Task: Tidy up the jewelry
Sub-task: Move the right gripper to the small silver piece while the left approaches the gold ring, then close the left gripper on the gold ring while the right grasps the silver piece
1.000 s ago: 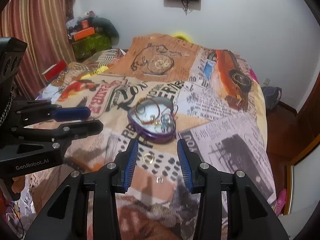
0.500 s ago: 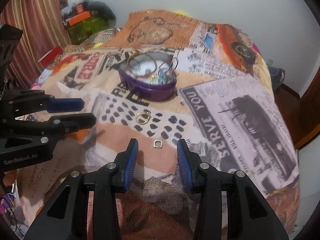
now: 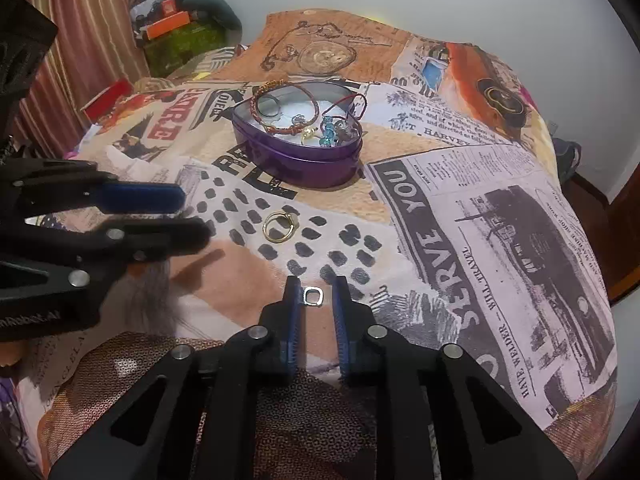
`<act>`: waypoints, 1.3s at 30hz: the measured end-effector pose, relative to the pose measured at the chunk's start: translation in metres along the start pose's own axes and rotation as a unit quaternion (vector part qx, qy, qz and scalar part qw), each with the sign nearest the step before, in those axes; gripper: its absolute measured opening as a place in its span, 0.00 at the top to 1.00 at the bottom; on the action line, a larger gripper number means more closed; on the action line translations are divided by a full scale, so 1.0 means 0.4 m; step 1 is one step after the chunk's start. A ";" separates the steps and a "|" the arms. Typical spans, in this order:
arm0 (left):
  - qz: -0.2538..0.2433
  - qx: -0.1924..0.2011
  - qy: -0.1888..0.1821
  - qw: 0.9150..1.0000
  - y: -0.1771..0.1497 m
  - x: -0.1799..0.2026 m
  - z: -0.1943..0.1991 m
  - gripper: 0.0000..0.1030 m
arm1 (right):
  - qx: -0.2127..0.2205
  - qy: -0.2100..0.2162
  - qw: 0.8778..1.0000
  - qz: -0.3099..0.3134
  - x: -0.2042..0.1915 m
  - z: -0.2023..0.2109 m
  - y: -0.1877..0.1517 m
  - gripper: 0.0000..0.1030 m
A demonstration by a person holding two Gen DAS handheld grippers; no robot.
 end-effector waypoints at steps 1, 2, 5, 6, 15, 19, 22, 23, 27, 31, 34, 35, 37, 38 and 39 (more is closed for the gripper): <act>-0.001 -0.002 -0.003 1.000 0.001 0.003 -0.004 0.67 | 0.002 -0.003 1.000 0.002 -0.001 0.001 0.001 0.91; -0.003 -0.004 -0.004 1.000 0.004 0.007 -0.010 0.67 | 0.004 -0.006 1.000 0.003 -0.002 0.003 0.001 0.91; -0.012 -0.007 -0.002 1.000 0.013 0.017 -0.023 0.67 | 0.005 0.006 1.000 -0.006 0.004 0.005 0.006 0.91; -0.015 -0.009 -0.001 1.000 0.017 0.021 -0.030 0.67 | 0.006 0.010 1.000 -0.010 0.007 0.006 0.008 0.91; -0.031 -0.023 -0.002 0.999 0.037 0.046 -0.089 0.67 | 0.023 0.014 0.998 -0.058 0.075 0.024 0.022 0.91; -0.040 -0.021 0.007 0.999 0.042 0.049 -0.100 0.68 | 0.026 0.016 0.997 -0.064 0.085 0.024 0.027 0.91; -0.034 -0.017 0.009 0.999 0.045 0.040 -0.102 0.78 | 0.028 0.015 0.997 -0.065 0.082 0.023 0.028 0.91; -0.030 -0.015 0.015 0.999 0.046 0.034 -0.101 0.84 | 0.028 0.016 0.997 -0.068 0.083 0.023 0.028 0.91; -0.027 -0.009 0.020 0.999 0.045 0.032 -0.093 0.84 | 0.029 0.018 0.996 -0.082 0.087 0.021 0.032 0.91; -0.024 0.000 0.020 0.999 0.039 0.036 -0.071 0.84 | 0.032 0.017 0.996 -0.080 0.082 0.033 0.045 0.91; -0.023 0.005 0.020 1.000 0.033 0.038 -0.047 0.84 | 0.039 0.015 0.996 -0.076 0.078 0.051 0.057 0.91; -0.022 0.006 0.021 1.000 0.030 0.039 -0.041 0.84 | 0.041 0.016 0.996 -0.074 0.074 0.058 0.061 0.91; -0.022 0.005 0.024 0.999 0.026 0.036 -0.031 0.84 | 0.047 0.013 0.996 -0.071 0.069 0.074 0.069 0.91; -0.021 0.006 0.026 0.999 0.025 0.036 -0.025 0.84 | 0.050 0.011 0.996 -0.069 0.066 0.083 0.074 0.91; -0.019 0.010 0.025 0.999 0.025 0.034 -0.012 0.84 | 0.053 0.010 0.996 -0.069 0.065 0.090 0.078 0.91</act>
Point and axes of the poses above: each gripper's, at about its wrist camera, not at the fingertips, and z roughly against the way its jaws point, x to its right, y to its top, the point moved 9 cm from there along -z, roughly the way its jaws point, and after that the axes turned 9 degrees about -y, right-handed, at the moved point
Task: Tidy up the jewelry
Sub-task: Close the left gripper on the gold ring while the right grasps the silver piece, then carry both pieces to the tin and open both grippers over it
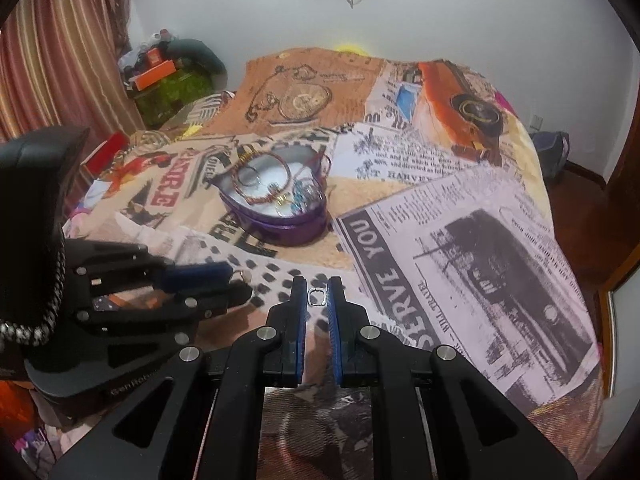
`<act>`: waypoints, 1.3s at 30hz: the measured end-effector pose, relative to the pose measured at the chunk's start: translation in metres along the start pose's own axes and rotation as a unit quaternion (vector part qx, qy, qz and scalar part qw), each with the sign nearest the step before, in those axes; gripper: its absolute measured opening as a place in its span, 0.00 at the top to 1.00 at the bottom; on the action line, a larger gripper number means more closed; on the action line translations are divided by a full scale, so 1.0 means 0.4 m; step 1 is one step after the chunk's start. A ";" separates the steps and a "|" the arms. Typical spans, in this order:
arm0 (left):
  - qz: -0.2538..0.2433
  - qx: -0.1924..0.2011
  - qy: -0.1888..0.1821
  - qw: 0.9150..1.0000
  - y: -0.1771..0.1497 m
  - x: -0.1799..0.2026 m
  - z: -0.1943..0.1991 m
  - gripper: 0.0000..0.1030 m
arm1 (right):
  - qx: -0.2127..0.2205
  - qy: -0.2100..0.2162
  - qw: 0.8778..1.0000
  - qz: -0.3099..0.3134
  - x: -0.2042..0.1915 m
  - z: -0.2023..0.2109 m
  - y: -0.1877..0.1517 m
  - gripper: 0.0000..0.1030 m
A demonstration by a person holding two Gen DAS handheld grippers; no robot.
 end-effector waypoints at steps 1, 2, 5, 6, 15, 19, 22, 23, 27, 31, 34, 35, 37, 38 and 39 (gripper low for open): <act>0.001 0.003 0.000 1.000 0.002 0.000 0.009 0.84 | 0.004 0.000 1.000 0.000 -0.003 0.011 0.008 0.91; 0.002 0.007 0.001 1.000 0.004 -0.002 0.021 0.84 | 0.008 0.000 1.000 0.000 -0.006 0.019 0.014 0.91; 0.003 0.026 0.003 1.000 0.023 -0.009 0.067 0.84 | 0.018 -0.006 1.000 0.003 -0.014 0.040 0.032 0.91; 0.002 0.033 0.005 0.999 0.030 -0.013 0.083 0.84 | 0.021 -0.009 1.000 0.005 -0.017 0.047 0.038 0.91; -0.001 0.087 0.014 0.996 0.092 -0.033 0.189 0.84 | 0.054 -0.008 0.999 0.003 -0.039 0.085 0.110 0.91; -0.002 0.106 0.014 0.994 0.117 -0.042 0.215 0.84 | 0.065 -0.006 0.998 0.004 -0.050 0.087 0.134 0.91; -0.003 0.113 0.020 0.993 0.133 -0.057 0.215 0.84 | 0.070 -0.006 0.997 0.007 -0.062 0.079 0.147 0.91; -0.001 0.113 0.021 0.993 0.136 -0.064 0.213 0.84 | 0.072 -0.008 0.997 0.009 -0.065 0.075 0.152 0.91; 0.012 0.107 0.024 0.994 0.153 -0.104 0.191 0.84 | 0.070 -0.008 0.997 0.009 -0.074 0.039 0.174 0.91; 0.024 0.102 0.014 0.994 0.164 -0.133 0.165 0.84 | 0.063 -0.004 0.998 0.008 -0.083 0.000 0.184 0.91; 0.027 0.097 0.010 0.995 0.171 -0.147 0.141 0.84 | 0.053 -0.003 0.999 0.008 -0.081 -0.032 0.185 0.91; 0.028 0.094 0.006 0.995 0.173 -0.151 0.131 0.84 | 0.049 -0.002 0.999 0.007 -0.079 -0.042 0.185 0.91; 0.030 0.088 -0.002 0.996 0.174 -0.154 0.110 0.84 | 0.038 0.007 0.999 0.001 -0.078 -0.065 0.183 0.91; 0.031 0.085 -0.008 0.996 0.173 -0.156 0.100 0.84 | 0.034 0.012 0.999 -0.001 -0.077 -0.071 0.181 0.91; 0.031 0.079 -0.015 0.996 0.172 -0.158 0.083 0.84 | 0.027 0.017 0.999 -0.004 -0.076 -0.085 0.179 0.91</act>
Point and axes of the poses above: each gripper's, at about its wrist camera, not at the fingertips, and z roughly against the way its jaws point, x to its right, y to its top, the point moved 9 cm from there along -z, roughly the way its jaws point, and after that the axes turned 9 degrees about -y, right-handed, at the moved point
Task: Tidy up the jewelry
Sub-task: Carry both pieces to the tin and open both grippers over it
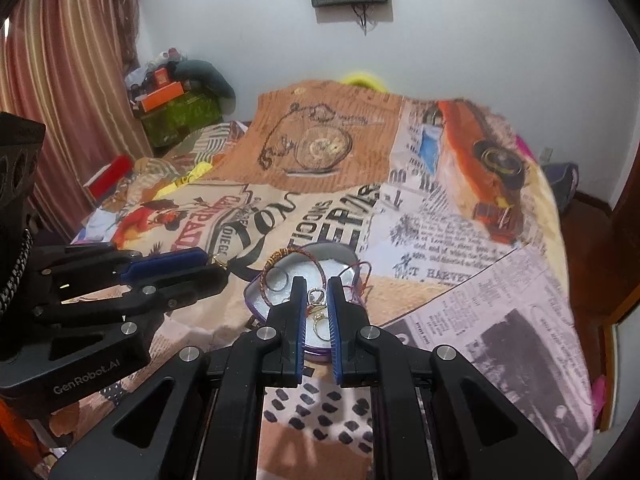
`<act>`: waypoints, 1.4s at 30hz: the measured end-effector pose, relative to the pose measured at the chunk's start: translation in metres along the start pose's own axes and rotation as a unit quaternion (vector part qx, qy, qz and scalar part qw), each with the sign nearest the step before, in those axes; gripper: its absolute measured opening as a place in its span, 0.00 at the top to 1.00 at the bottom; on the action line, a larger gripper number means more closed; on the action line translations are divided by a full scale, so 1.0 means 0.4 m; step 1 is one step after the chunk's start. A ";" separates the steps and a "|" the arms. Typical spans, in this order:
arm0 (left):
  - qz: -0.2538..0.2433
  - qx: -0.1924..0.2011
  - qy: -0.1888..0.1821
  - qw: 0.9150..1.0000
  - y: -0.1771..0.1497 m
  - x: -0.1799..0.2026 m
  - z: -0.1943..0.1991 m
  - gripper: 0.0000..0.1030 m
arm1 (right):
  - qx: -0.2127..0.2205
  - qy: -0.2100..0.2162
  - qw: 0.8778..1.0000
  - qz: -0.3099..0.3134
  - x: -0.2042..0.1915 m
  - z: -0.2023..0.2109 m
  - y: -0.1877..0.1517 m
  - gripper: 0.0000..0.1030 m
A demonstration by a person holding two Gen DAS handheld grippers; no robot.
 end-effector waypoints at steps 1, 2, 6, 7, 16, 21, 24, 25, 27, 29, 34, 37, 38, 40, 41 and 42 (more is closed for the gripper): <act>0.002 -0.005 -0.001 1.000 -0.002 -0.004 -0.012 0.84 | -0.005 0.003 1.000 -0.002 0.002 -0.008 -0.002 0.91; 0.004 -0.010 -0.002 1.000 -0.004 -0.008 -0.024 0.84 | -0.011 0.007 1.000 -0.004 0.003 -0.019 -0.007 0.91; 0.003 -0.018 -0.006 1.000 -0.005 -0.013 -0.053 0.84 | -0.035 0.017 0.999 -0.004 0.002 -0.055 -0.027 0.91; 0.002 -0.018 -0.007 1.000 -0.002 -0.013 -0.056 0.84 | -0.038 0.017 0.999 -0.003 0.001 -0.060 -0.031 0.91; 0.009 -0.018 -0.005 1.000 0.008 -0.024 -0.071 0.84 | -0.044 0.020 0.999 0.009 0.000 -0.079 -0.040 0.91; 0.015 -0.004 -0.014 1.000 0.016 -0.028 -0.050 0.84 | -0.057 0.029 0.998 0.014 -0.010 -0.088 -0.047 0.91; 0.007 -0.003 -0.007 1.000 0.018 -0.028 -0.043 0.84 | -0.064 0.027 0.997 0.012 -0.009 -0.094 -0.050 0.91; 0.003 -0.003 -0.004 1.000 0.017 -0.026 -0.040 0.84 | -0.065 0.024 0.998 0.012 -0.008 -0.095 -0.050 0.90; -0.008 -0.002 0.006 1.000 0.015 -0.021 -0.032 0.84 | -0.064 0.017 0.998 0.013 -0.005 -0.095 -0.049 0.88; -0.017 0.001 0.013 1.000 0.014 -0.018 -0.023 0.83 | -0.059 0.006 0.998 0.016 -0.004 -0.090 -0.046 0.78; -0.019 0.007 0.021 1.000 0.014 -0.011 0.013 0.83 | -0.038 -0.006 0.999 0.018 -0.002 -0.061 -0.033 0.65; -0.015 0.018 0.026 0.999 0.019 -0.008 0.049 0.83 | -0.030 -0.013 0.999 0.022 -0.001 -0.036 -0.025 0.65; -0.013 0.023 0.026 0.999 0.022 -0.005 0.065 0.83 | -0.027 -0.015 0.999 0.023 -0.003 -0.024 -0.022 0.65; -0.013 0.032 0.029 0.999 0.027 0.001 0.097 0.83 | -0.018 -0.017 0.999 0.023 -0.003 0.004 -0.015 0.65; -0.013 0.039 0.030 0.999 0.031 0.007 0.119 0.83 | -0.015 -0.018 0.999 0.023 -0.003 0.014 -0.011 0.65; -0.013 0.045 0.031 0.998 0.035 0.014 0.139 0.83 | -0.007 -0.019 1.000 0.022 -0.002 0.037 -0.004 0.65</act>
Point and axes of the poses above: each gripper's, at about its wrist camera, not at the fingertips, and z roughly against the way its jaws point, x to its right, y to its top, the point moved 9 cm from there along -z, roughly the way its jaws point, and after that the axes turned 9 degrees about -y, right-handed, at the moved point
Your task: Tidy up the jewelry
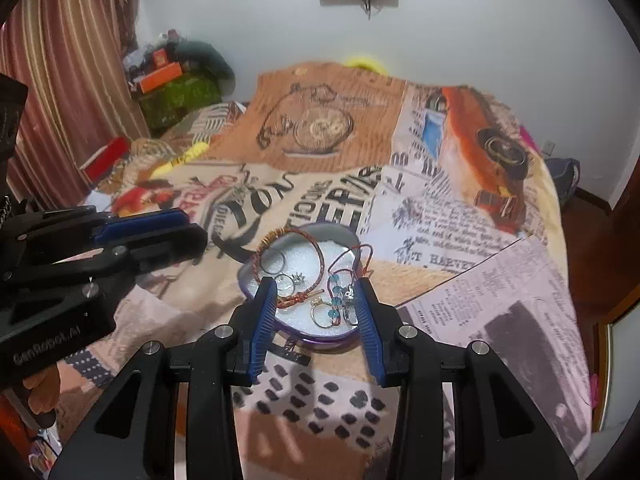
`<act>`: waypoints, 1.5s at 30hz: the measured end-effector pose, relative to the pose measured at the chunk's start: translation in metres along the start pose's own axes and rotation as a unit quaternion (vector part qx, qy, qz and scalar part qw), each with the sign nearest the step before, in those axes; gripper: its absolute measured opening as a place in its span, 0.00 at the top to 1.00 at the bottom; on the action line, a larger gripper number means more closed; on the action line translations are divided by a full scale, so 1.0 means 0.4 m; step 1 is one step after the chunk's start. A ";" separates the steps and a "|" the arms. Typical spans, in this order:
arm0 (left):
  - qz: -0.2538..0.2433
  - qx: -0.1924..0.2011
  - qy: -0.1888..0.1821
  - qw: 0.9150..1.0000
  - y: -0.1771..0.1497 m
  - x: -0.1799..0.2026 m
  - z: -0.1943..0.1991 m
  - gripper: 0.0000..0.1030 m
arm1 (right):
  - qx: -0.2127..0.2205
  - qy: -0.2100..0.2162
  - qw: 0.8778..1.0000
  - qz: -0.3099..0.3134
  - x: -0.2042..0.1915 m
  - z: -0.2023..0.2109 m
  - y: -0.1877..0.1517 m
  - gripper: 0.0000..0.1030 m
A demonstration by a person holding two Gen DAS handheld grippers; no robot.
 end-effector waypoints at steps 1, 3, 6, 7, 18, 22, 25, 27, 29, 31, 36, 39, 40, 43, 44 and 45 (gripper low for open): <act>-0.001 0.006 0.001 1.000 0.005 0.006 0.019 0.83 | 0.007 -0.002 1.000 -0.002 0.002 0.022 0.006 0.65; -0.005 0.019 0.004 1.000 0.018 0.020 0.063 0.83 | 0.021 -0.003 1.000 -0.006 0.004 0.065 0.021 0.65; -0.017 0.053 0.012 0.998 0.043 0.057 0.154 0.83 | 0.049 -0.007 0.999 -0.012 0.002 0.141 0.046 0.65; -0.022 0.067 0.014 0.997 0.052 0.073 0.191 0.83 | 0.066 -0.009 0.998 -0.014 0.002 0.185 0.059 0.65; -0.079 0.239 0.033 0.967 0.071 0.271 0.606 0.66 | 0.256 -0.022 0.966 -0.041 -0.048 0.660 0.115 0.65; -0.088 0.288 0.036 0.953 0.039 0.324 0.716 0.55 | 0.309 -0.032 0.949 -0.048 -0.082 0.792 0.089 0.63; -0.095 0.312 0.030 0.945 0.008 0.357 0.769 0.39 | 0.344 -0.052 0.936 -0.053 -0.111 0.860 0.062 0.50; -0.097 0.324 0.036 0.940 -0.013 0.370 0.795 0.31 | 0.358 -0.055 0.931 -0.055 -0.127 0.884 0.045 0.46; -0.095 0.335 0.045 0.936 -0.029 0.374 0.818 0.22 | 0.367 -0.064 0.926 -0.061 -0.131 0.893 0.036 0.39; -0.087 0.342 0.051 0.934 -0.041 0.372 0.838 0.15 | 0.374 -0.083 0.921 -0.072 -0.133 0.899 0.028 0.23; -0.069 0.353 0.067 0.931 -0.057 0.353 0.865 0.09 | 0.383 -0.124 0.912 -0.076 -0.135 0.911 0.013 0.06; -0.065 0.352 0.067 0.931 -0.071 0.359 0.873 0.09 | 0.383 -0.132 0.912 -0.065 -0.150 0.909 0.016 0.04; -0.063 0.352 0.067 0.932 -0.076 0.359 0.875 0.09 | 0.381 -0.130 0.913 -0.062 -0.156 0.904 0.022 0.04; -0.056 0.351 0.063 0.932 -0.080 0.357 0.874 0.09 | 0.378 -0.127 0.915 -0.062 -0.155 0.903 0.018 0.04; -0.056 0.350 0.065 0.933 -0.080 0.355 0.873 0.09 | 0.378 -0.126 0.915 -0.062 -0.151 0.911 0.002 0.04; -0.056 0.350 0.068 0.933 -0.083 0.356 0.873 0.09 | 0.376 -0.126 0.916 -0.063 -0.147 0.911 -0.004 0.04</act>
Point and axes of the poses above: each gripper's, at about its wrist camera, not at the fingertips, and z roughly against the way its jaws point, x to its right, y to its top, the point moved 9 cm from there along -z, roughly the way its jaws point, and after that the axes turned 9 degrees about -y, right-handed, at the moved point
